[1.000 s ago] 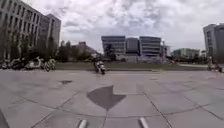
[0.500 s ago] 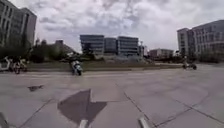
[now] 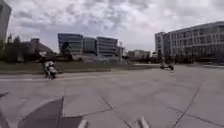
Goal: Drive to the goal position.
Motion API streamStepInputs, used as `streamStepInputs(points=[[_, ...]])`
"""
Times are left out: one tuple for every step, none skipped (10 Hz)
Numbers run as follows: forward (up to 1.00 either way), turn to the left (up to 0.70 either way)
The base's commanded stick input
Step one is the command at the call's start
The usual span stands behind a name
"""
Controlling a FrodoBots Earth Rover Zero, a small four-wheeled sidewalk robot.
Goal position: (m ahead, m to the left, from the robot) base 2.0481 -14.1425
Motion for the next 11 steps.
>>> streamStepInputs(points=[[0.70, -0.35], [0.70, -0.35], [0.70, -0.35], [0.70, -0.35], [0.70, -0.35], [0.70, -0.35], [0.70, -0.35], [0.70, -0.35], [0.70, -0.35], [0.70, -0.35], [0.70, -0.35]])
